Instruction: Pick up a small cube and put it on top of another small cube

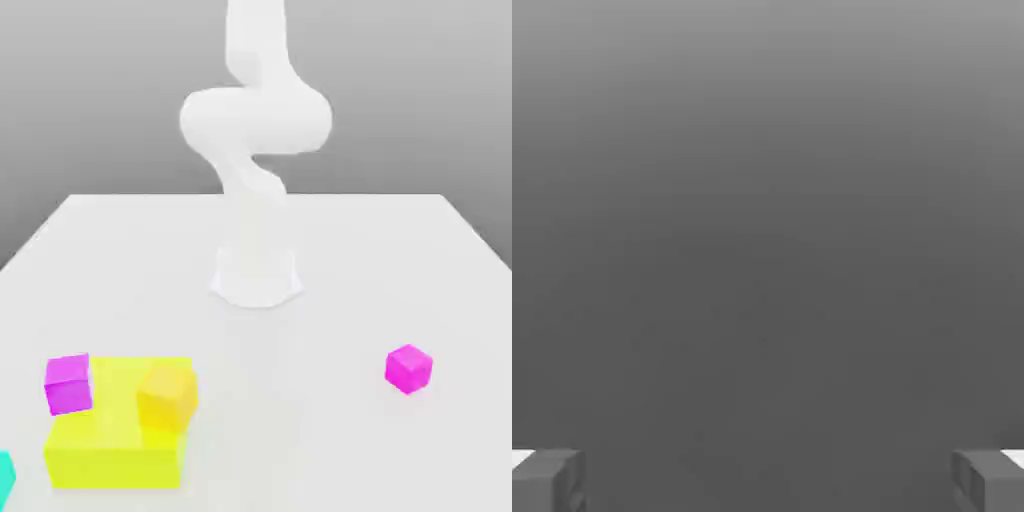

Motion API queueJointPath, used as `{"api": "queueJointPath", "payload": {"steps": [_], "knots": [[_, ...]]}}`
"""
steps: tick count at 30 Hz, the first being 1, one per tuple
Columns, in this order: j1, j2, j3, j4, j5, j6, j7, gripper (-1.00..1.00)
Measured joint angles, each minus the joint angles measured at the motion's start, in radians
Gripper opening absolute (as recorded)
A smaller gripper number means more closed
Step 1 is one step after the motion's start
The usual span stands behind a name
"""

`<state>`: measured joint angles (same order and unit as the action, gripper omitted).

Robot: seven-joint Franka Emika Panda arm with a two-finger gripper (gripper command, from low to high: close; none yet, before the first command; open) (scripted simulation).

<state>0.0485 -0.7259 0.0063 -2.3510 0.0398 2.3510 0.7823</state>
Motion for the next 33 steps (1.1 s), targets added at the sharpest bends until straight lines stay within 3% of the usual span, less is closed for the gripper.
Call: {"api": "queueJointPath", "payload": {"steps": [11,18,22,25,29,32,33], "knots": [[0.203,0.328,0.100,-0.225,0.141,0.223,-0.051,0.00],[0.304,0.531,0.206,-0.367,0.152,0.369,-0.027,0.00],[0.333,0.647,0.277,-0.450,0.085,0.457,0.039,0.00],[0.380,0.738,0.282,-0.499,-0.047,0.525,0.143,0.00],[0.450,0.880,0.164,-0.481,-0.215,0.634,0.263,0.00],[0.541,0.987,0.060,-0.461,-0.272,0.721,0.310,0.00],[0.557,1.006,0.042,-0.458,-0.278,0.737,0.316,-1.00]]}}
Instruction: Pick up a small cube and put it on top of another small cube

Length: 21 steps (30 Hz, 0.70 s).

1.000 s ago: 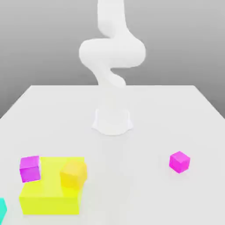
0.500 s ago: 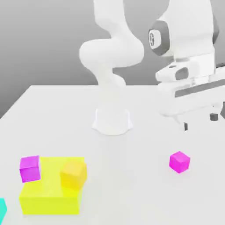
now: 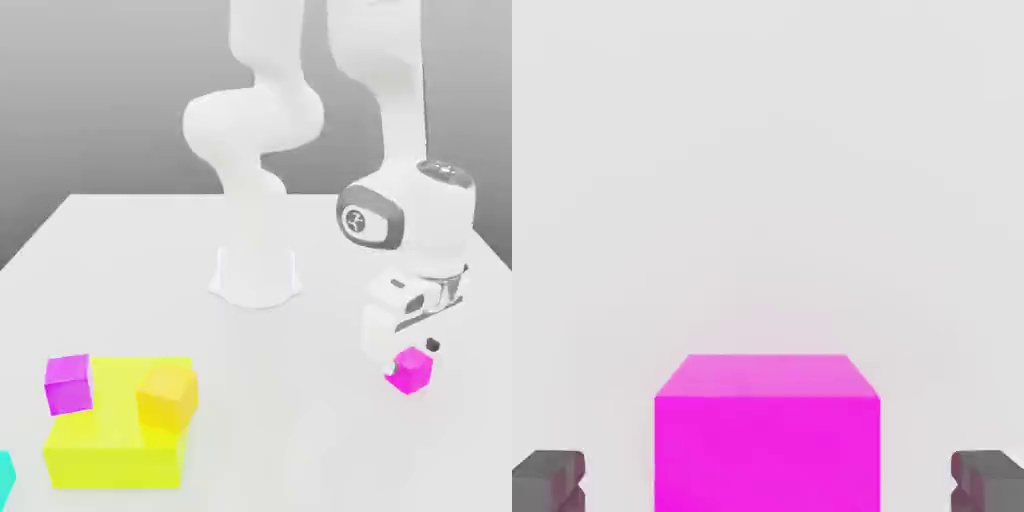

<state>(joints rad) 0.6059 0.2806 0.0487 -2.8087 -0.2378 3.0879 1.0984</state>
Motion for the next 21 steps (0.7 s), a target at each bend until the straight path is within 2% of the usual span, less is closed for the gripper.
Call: {"api": "queueJointPath", "payload": {"steps": [6,8,14,17,21], "knots": [[0.008,0.010,-0.008,0.002,-0.006,0.009,0.006,-1.00],[-0.017,-0.028,0.019,-0.005,0.007,-0.022,-0.007,-1.00],[-0.068,-0.234,0.122,-0.048,0.196,-0.185,-0.146,-1.00],[-0.130,-0.291,0.084,-0.027,0.243,-0.261,-0.282,-1.00],[-0.248,-0.339,-0.002,0.023,0.253,-0.357,-0.480,-1.00]]}}
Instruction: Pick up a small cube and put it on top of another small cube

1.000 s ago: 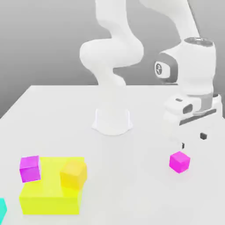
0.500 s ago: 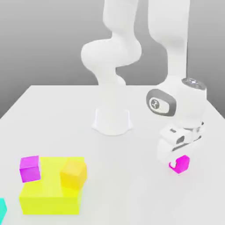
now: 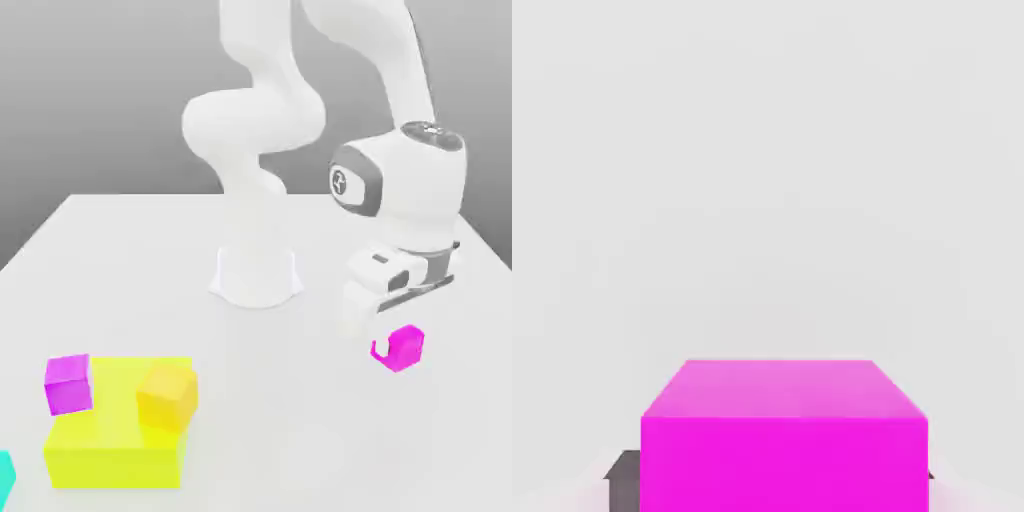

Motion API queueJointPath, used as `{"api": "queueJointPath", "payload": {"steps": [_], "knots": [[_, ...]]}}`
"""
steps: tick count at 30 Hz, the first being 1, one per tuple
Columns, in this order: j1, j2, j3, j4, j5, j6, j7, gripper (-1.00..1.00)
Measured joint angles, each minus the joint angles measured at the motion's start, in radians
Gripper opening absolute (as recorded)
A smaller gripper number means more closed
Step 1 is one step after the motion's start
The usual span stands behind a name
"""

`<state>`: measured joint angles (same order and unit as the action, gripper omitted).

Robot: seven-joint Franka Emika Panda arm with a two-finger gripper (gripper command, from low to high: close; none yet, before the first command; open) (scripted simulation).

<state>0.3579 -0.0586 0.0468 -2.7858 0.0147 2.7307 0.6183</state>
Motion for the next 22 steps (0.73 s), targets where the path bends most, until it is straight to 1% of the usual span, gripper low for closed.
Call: {"api": "queueJointPath", "payload": {"steps": [5,13,15,18,19,22], "knots": [[-0.107,-0.054,-0.117,0.065,-0.022,-0.119,-0.232,-1.00],[-0.286,-0.132,-0.333,0.165,-0.092,-0.295,-0.571,-1.00],[-0.295,-0.094,-0.354,0.164,-0.078,-0.259,-0.612,-1.00],[-0.293,-0.005,-0.363,0.147,-0.043,-0.154,-0.648,-1.00],[-0.293,0.015,-0.364,0.142,-0.035,-0.130,-0.655,1.00],[-0.293,0.015,-0.364,0.142,-0.035,-0.131,-0.655,1.00]]}}
